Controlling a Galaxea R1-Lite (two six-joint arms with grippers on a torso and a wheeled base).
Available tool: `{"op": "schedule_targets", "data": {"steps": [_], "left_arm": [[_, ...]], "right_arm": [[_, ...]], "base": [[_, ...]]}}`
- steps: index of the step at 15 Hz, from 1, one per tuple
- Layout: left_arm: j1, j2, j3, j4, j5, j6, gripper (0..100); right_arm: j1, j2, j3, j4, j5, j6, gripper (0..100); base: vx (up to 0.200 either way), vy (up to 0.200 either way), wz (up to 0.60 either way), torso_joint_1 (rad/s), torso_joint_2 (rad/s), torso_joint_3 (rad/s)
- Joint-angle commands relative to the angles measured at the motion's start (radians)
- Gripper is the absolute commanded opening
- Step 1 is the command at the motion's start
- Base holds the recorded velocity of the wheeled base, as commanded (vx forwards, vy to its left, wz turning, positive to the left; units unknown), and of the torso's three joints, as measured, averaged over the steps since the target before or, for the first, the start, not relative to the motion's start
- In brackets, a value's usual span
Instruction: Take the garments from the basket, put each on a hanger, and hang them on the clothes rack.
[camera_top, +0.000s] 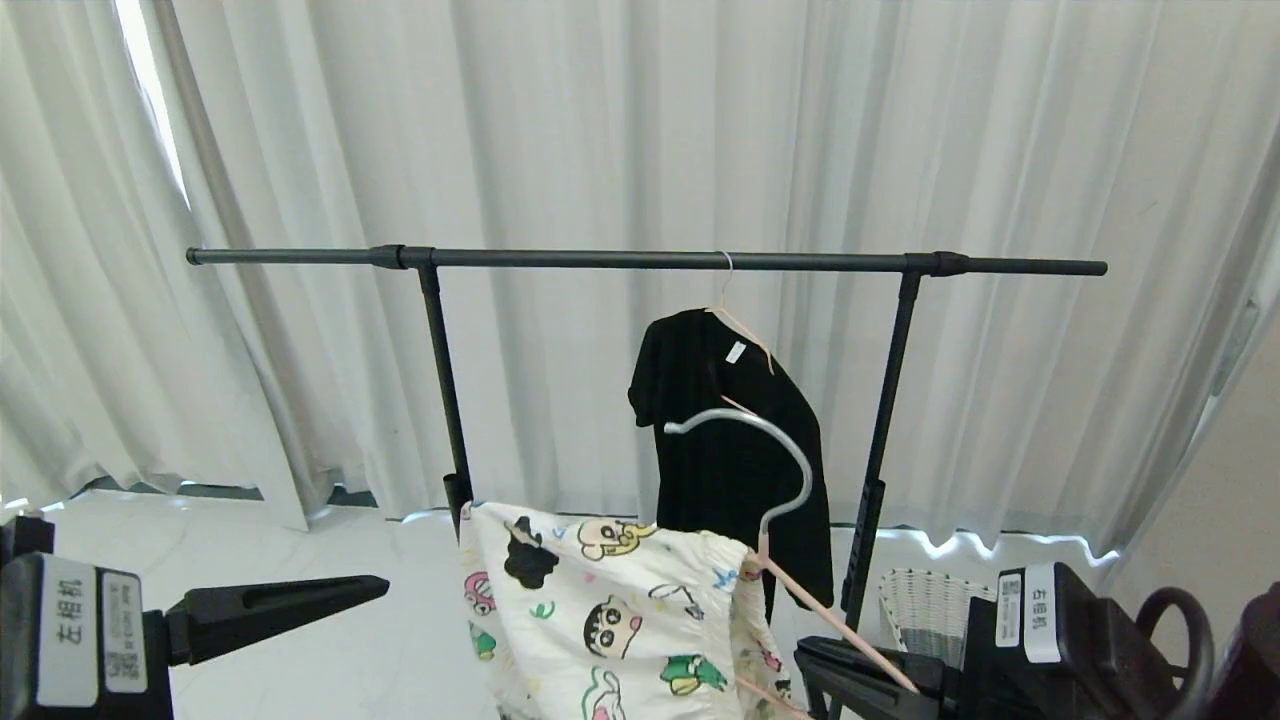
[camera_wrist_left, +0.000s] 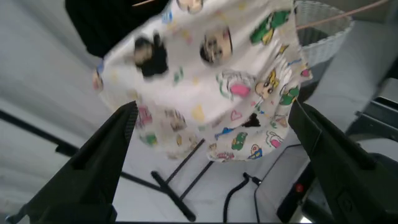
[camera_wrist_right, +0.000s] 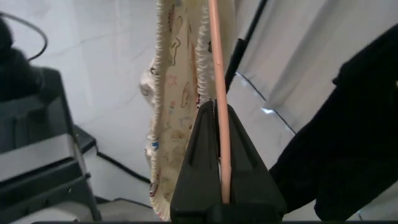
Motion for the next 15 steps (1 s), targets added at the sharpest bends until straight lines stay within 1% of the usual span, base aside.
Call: {"op": "schedule_targets", "data": {"steps": [1, 2, 3, 5, 7, 8, 9, 10, 12, 13, 15], "left_arm": [[0.0, -0.011, 0.02, -0.001, -0.03, 0.012, 100], [0.0, -0.014, 0.029, -0.001, -0.062, 0.026, 100], [0.0, -0.012, 0.038, -0.001, -0.097, 0.04, 100], [0.0, 0.011, 0.056, -0.004, -0.163, 0.092, 100], [0.0, 0.051, 0.06, -0.004, -0.248, 0.161, 100], [0.0, 0.075, 0.058, -0.004, -0.283, 0.181, 100], [0.0, 0.098, 0.058, -0.006, -0.312, 0.192, 100], [0.0, 0.12, 0.063, -0.006, -0.33, 0.193, 100], [0.0, 0.158, 0.067, -0.006, -0.332, 0.19, 100], [0.0, 0.172, 0.064, -0.02, -0.332, 0.189, 100], [-0.001, 0.205, 0.069, -0.079, -0.332, 0.187, 100]], "right_arm": [[0.0, 0.0, 0.044, -0.018, 0.04, -0.025, 0], [0.002, -0.002, 0.07, -0.027, 0.086, -0.059, 0], [0.007, 0.0, 0.095, -0.03, 0.114, -0.083, 0], [0.063, -0.002, 0.116, -0.031, 0.115, -0.091, 0], [0.163, 0.001, 0.126, -0.031, 0.114, -0.092, 0], [0.2, 0.006, 0.119, -0.031, 0.112, -0.092, 0], [0.211, 0.014, 0.112, -0.031, 0.112, -0.092, 0], [0.211, 0.018, 0.106, -0.031, 0.112, -0.092, 0], [0.214, 0.014, 0.106, -0.031, 0.111, -0.095, 0], [0.212, 0.014, 0.104, -0.031, 0.111, -0.095, 0], [0.212, 0.017, 0.087, -0.031, 0.109, -0.095, 0]], "base": [[0.0, 0.0, 0.0, 0.0, 0.0, 0.0], [0.0, 0.0, 0.0, 0.0, 0.0, 0.0], [0.0, 0.0, 0.0, 0.0, 0.0, 0.0], [0.0, 0.0, 0.0, 0.0, 0.0, 0.0], [0.0, 0.0, 0.0, 0.0, 0.0, 0.0], [0.0, 0.0, 0.0, 0.0, 0.0, 0.0], [0.0, 0.0, 0.0, 0.0, 0.0, 0.0], [0.0, 0.0, 0.0, 0.0, 0.0, 0.0], [0.0, 0.0, 0.0, 0.0, 0.0, 0.0], [0.0, 0.0, 0.0, 0.0, 0.0, 0.0], [0.0, 0.0, 0.0, 0.0, 0.0, 0.0]]}}
